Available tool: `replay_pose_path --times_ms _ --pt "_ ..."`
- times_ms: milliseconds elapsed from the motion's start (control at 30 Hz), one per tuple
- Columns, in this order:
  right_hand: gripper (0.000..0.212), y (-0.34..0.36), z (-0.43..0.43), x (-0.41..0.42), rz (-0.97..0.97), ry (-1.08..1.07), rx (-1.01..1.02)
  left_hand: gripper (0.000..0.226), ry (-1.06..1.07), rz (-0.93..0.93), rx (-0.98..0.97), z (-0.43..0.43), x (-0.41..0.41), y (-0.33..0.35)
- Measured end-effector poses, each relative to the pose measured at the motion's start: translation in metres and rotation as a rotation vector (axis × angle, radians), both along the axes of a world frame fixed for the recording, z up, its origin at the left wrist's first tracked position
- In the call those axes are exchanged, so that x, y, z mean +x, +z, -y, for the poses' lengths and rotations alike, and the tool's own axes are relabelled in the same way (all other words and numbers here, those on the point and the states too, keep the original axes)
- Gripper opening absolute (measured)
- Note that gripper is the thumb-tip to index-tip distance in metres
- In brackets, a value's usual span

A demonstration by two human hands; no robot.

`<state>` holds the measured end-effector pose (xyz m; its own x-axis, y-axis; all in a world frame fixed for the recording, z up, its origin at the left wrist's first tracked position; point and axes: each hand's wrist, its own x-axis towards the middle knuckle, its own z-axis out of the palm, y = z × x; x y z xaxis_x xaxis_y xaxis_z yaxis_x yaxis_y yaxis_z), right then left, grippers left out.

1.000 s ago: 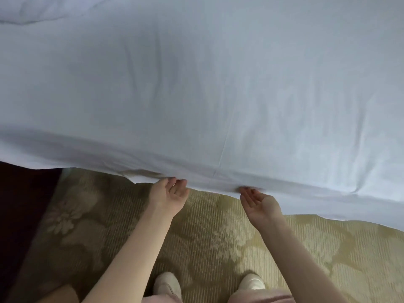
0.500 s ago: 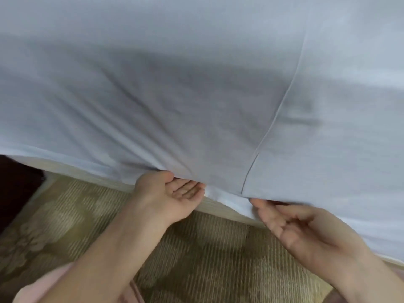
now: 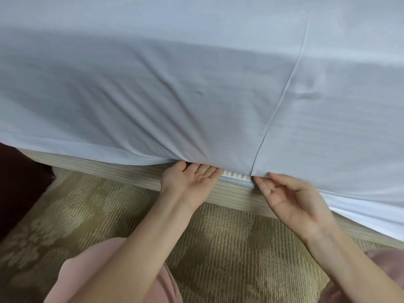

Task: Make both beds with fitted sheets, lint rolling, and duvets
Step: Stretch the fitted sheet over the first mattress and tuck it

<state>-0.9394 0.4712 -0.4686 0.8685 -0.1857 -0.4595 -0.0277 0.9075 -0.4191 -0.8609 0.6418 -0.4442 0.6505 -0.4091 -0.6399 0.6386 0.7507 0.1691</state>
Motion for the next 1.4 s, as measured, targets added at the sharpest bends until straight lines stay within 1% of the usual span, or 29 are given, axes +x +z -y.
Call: replay_pose_path --times_ms 167,233,267,333,367,400,467,533,600,667,733,833,967,1067,1167,1233,1300,1333,1367,1400 --pt "0.055 -0.001 -0.003 0.005 0.058 0.013 -0.016 0.040 0.002 0.094 -0.074 0.005 0.001 -0.003" --pt "0.056 -0.003 -0.005 0.008 0.075 0.021 -0.007 0.037 -0.006 0.118 -0.063 0.006 0.004 -0.002" --pt "0.060 -0.003 -0.005 0.009 0.081 0.034 -0.001 0.037 -0.017 0.117 -0.042 0.006 0.006 -0.002" --pt "0.075 -0.002 -0.003 0.008 0.090 0.097 -0.005 0.038 -0.072 0.100 0.040 0.002 0.009 -0.001" --pt "0.079 0.000 -0.002 0.006 0.096 0.135 -0.012 0.039 -0.121 0.098 0.095 -0.003 0.010 0.001" --pt "0.079 0.000 0.000 0.004 0.101 0.167 -0.020 0.040 -0.178 0.095 0.149 -0.008 0.012 0.005" --pt "0.071 0.000 0.003 0.001 0.105 0.208 -0.038 0.042 -0.263 0.085 0.245 -0.024 0.014 0.012" --pt "0.058 -0.002 0.004 -0.001 0.107 0.213 -0.053 0.042 -0.205 0.082 0.336 -0.046 0.017 0.019" --pt "0.051 -0.004 0.002 0.000 0.101 0.193 -0.050 0.041 -0.023 0.083 0.424 -0.073 0.024 0.022" --pt "0.058 -0.005 0.000 0.001 0.089 0.160 -0.035 0.041 0.162 0.088 0.481 -0.099 0.032 0.023" --pt "0.072 -0.006 0.000 0.004 0.093 0.122 -0.027 0.040 0.255 0.106 0.484 -0.116 0.038 0.025" --pt "0.095 -0.007 -0.002 0.007 0.098 0.089 -0.045 0.041 0.280 0.146 0.444 -0.123 0.044 0.027" --pt "0.112 -0.009 -0.001 0.010 0.090 0.063 -0.054 0.048 0.292 0.166 0.389 -0.126 0.051 0.026" --pt "0.114 -0.009 -0.002 0.010 0.102 0.066 -0.070 0.053 0.333 0.151 0.312 -0.130 0.055 0.020" --pt "0.128 -0.009 -0.001 0.009 0.107 0.076 -0.088 0.057 0.367 0.152 0.237 -0.131 0.060 0.016" --pt "0.133 -0.013 0.000 0.009 0.175 0.091 -0.119 0.059 0.368 0.165 0.216 -0.132 0.063 0.013" --pt "0.123 -0.023 0.008 0.013 0.261 0.105 -0.091 0.061 0.366 0.176 0.195 -0.133 0.065 0.012" --pt "0.110 -0.026 0.010 0.013 0.328 0.150 -0.054 0.062 0.367 0.179 0.184 -0.134 0.066 0.011" --pt "0.091 -0.024 0.007 0.012 0.384 0.218 -0.035 0.063 0.368 0.182 0.176 -0.134 0.066 0.011" --pt "0.068 -0.026 0.008 0.009 0.385 0.242 -0.184 0.064 0.370 0.184 0.174 -0.134 0.066 0.011"
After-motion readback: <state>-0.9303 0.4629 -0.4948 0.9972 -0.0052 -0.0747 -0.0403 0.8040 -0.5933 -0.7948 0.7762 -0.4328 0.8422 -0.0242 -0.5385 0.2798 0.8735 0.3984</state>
